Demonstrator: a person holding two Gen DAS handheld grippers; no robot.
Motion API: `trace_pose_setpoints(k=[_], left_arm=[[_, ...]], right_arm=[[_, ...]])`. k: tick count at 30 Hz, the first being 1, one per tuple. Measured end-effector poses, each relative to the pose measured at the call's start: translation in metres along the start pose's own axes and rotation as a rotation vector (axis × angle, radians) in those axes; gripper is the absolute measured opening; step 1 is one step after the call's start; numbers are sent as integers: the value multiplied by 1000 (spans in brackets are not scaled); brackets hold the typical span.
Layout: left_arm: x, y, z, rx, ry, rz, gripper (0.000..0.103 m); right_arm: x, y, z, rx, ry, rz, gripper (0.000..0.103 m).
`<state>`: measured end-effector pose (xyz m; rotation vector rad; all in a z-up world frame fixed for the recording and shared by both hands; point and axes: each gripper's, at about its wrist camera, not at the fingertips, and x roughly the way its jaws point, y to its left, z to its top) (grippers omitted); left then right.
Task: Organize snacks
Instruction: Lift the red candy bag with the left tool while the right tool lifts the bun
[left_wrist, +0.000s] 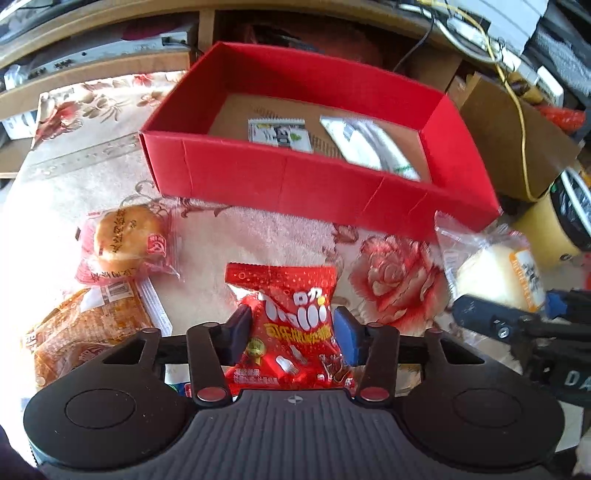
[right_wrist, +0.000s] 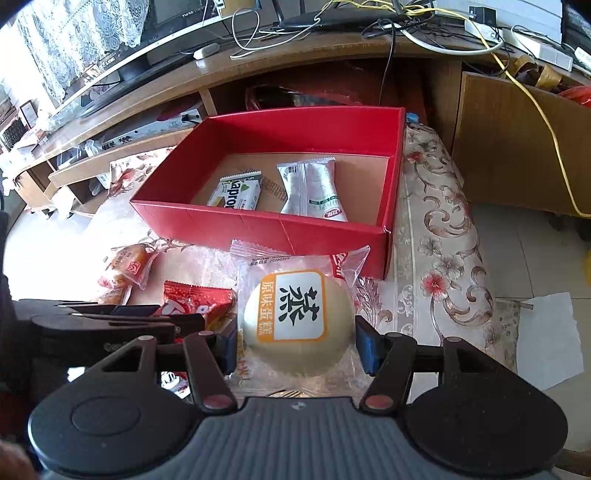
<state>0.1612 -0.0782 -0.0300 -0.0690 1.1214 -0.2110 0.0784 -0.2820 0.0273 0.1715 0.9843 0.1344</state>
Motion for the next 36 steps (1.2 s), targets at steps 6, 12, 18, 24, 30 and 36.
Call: trace_pose_setpoints(k=[6,12,18,24,30,36], left_arm=[[6,1,1,-15,32,-25,49],[14,-6,2,-19,39,-25,86],[27,-17,-8,49,57,46,74],[18,-12,-13,59,43,32,61],[1,-3,-9,11,13,-13,57],[5,-3,-11,17,46,-20,60]], right_arm=[[5,1,0,-4,13,-10,56],[3,-1,0,7,4,-10,56],[1,-1,0,5,4,0,56],[-1,-1,1,4,-3,6,56],[-2,-1,1,6,-7,5,56],[0,1,1,0,1,7,56]])
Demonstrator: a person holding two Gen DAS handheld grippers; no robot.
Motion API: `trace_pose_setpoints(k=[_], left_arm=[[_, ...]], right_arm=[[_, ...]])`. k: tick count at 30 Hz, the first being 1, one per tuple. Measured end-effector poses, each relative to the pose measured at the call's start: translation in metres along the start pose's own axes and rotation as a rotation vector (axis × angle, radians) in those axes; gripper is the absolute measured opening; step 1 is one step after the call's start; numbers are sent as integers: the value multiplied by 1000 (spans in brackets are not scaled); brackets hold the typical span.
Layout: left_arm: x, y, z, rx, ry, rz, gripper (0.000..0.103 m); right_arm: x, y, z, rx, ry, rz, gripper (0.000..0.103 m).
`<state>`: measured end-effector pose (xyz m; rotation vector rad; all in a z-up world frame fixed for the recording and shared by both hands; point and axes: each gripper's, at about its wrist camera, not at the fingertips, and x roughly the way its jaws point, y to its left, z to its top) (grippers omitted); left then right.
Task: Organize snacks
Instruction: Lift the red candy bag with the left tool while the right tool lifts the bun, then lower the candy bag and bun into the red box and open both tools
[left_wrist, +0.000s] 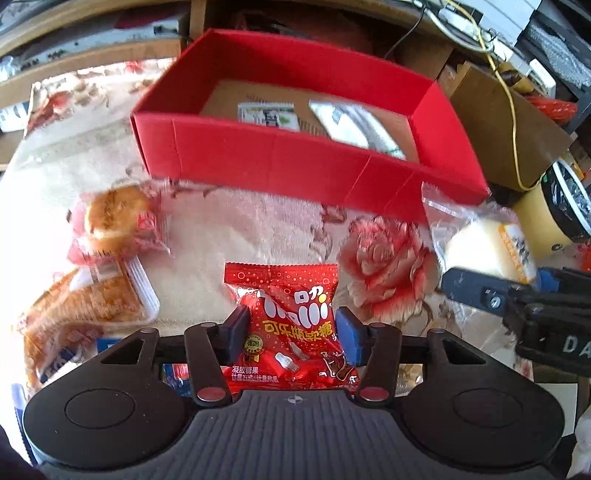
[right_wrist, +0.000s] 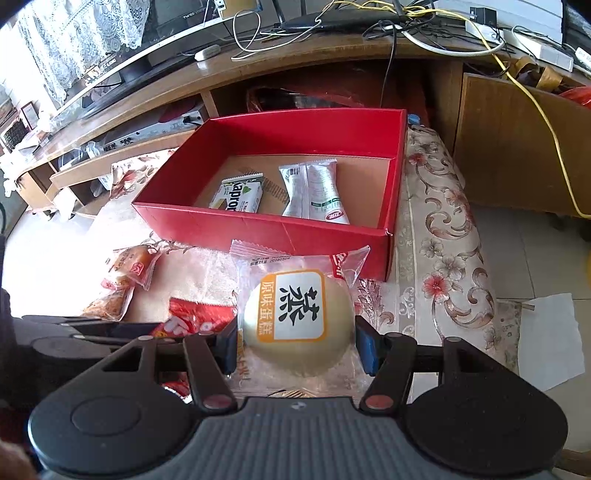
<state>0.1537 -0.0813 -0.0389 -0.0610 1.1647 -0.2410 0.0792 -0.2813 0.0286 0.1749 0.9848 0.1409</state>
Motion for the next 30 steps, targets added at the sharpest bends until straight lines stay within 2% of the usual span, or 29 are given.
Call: trace_pose_setpoints(k=[2,4,5,8,10,12,19,30], left_arm=[[3,-4,-2,18,14,7,66],[8,-6,-4,33,41,14,85],[13,-7,-6,45,60,21,87],[12,-9,-9,69,49,49,79],[9,-4,-7,43,32,48,66],[4,2,-6,11,23,36,64],[-9,1,-6,18,-2,-1,63],[-33,14,6,-63,-75,-70,63]], right_arm=[[1,1,0,-4,3,3,56],[1,1,-1,-5,8,5,56],[2,0,-1,-4,9,5,56],[1,-1,-2,-2,8,6,56],[1,-2,-2,0,7,6,56],[1,-1,-2,-2,7,8,56],[0,2,-1,-6,1,11,56],[-7,1,5,10,-37,25,56]])
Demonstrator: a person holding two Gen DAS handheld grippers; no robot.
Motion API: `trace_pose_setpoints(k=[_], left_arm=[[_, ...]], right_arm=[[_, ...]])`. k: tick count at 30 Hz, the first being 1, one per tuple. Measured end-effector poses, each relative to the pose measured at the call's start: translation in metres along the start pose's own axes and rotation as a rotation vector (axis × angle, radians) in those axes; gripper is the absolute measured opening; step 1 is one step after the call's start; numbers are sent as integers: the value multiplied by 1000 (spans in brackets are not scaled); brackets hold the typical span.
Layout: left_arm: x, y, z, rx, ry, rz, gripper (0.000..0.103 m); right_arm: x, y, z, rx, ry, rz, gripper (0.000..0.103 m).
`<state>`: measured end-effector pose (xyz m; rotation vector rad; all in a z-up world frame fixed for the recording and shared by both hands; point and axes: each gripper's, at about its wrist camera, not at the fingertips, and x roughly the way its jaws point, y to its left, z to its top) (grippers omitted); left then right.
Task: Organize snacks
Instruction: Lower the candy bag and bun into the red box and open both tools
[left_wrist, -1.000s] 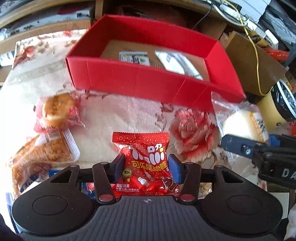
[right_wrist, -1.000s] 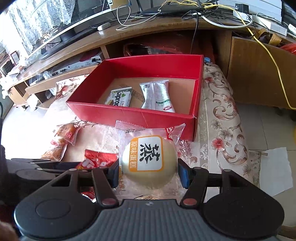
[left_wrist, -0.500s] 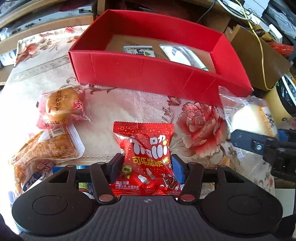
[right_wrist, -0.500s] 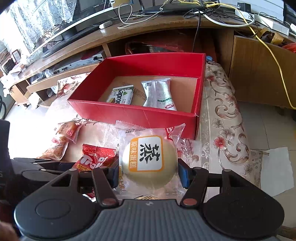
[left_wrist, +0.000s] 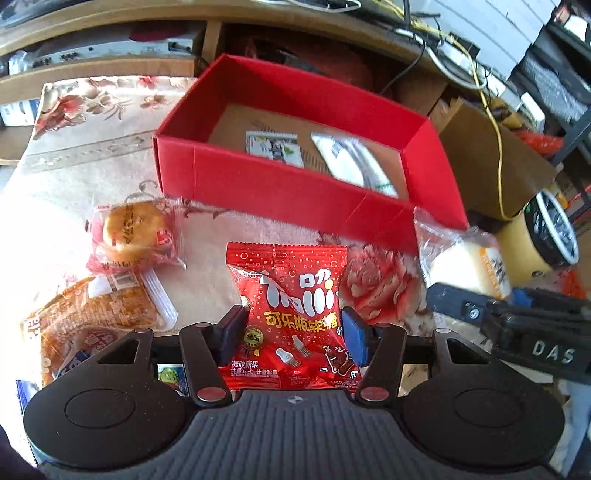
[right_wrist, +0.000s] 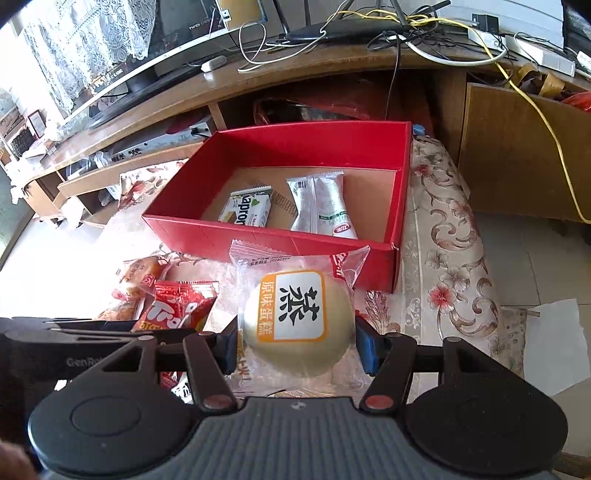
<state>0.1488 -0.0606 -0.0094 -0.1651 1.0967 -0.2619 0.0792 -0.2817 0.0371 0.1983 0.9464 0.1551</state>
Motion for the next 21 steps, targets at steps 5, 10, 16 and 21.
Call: trace_pose_setpoints(k=[5,10,16,21], left_arm=[[-6,0,10,-25,-38,-30,63],[-9,-1,27,-25,-67,-47,63],[-5,-9,50,-13,-96,-52,63],[3,-9,70,-12,-114,-52,63]], right_arm=[[-2,-2,8,17,-22,2,56],[-1,0,23,19,-47,-1,56],[6,3,45,17,-67,-1,56],[16,2,65,22,-77,-6,56]])
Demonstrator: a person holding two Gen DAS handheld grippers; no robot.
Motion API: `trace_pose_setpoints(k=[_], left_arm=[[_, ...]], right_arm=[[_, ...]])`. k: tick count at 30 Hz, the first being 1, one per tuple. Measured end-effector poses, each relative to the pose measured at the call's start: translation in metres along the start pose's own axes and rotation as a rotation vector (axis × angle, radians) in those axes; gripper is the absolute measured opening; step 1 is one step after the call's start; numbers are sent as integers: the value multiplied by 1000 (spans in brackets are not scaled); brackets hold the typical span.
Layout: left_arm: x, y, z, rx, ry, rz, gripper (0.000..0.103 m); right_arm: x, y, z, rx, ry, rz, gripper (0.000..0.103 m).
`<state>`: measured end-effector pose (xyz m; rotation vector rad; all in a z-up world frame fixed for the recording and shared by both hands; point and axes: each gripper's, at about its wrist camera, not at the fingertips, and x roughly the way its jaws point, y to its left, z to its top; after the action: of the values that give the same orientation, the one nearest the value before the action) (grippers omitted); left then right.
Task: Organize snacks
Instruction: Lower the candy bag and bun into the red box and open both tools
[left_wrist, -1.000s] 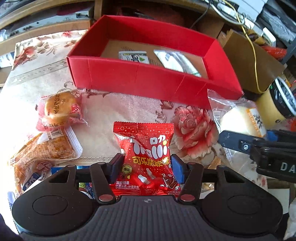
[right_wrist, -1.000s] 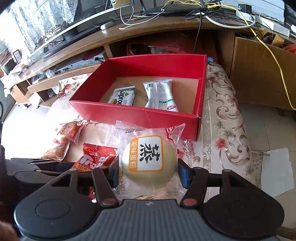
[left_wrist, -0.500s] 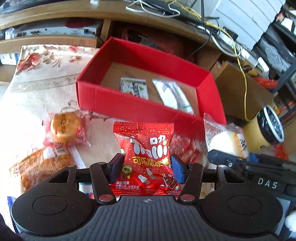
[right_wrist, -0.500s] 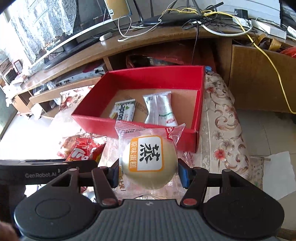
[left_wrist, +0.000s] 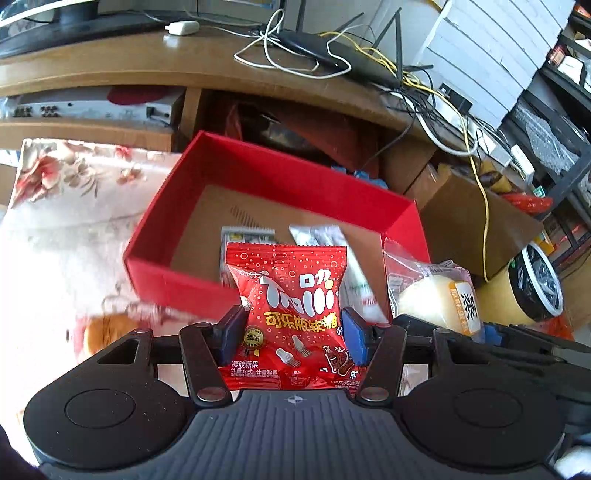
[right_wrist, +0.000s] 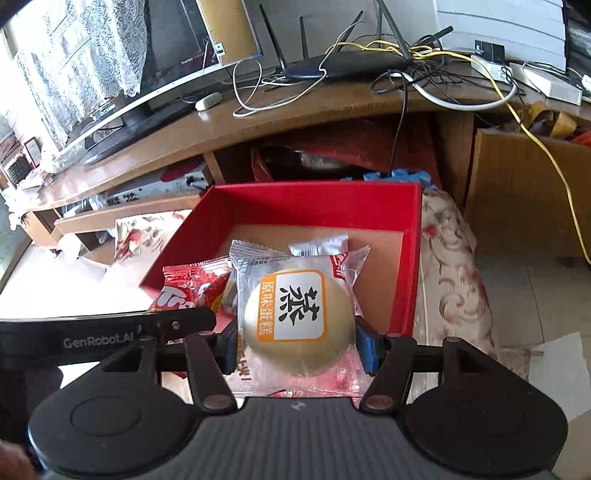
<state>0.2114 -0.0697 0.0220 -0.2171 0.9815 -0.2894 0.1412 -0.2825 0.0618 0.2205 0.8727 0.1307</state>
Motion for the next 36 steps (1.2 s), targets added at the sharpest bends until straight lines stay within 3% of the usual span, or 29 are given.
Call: trace_pose_setpoints(k=[14,23,36], left_arm=[[55,11,40,6,4,53,63],[77,19,34,42,37,130,62],[66,20,10,43,77,176,61]], right_arm=[[67,-10,37,3,38,-32,56],[97,-6,29,-33,92,-54,56],[96,4,15,-70,137,-47,56]])
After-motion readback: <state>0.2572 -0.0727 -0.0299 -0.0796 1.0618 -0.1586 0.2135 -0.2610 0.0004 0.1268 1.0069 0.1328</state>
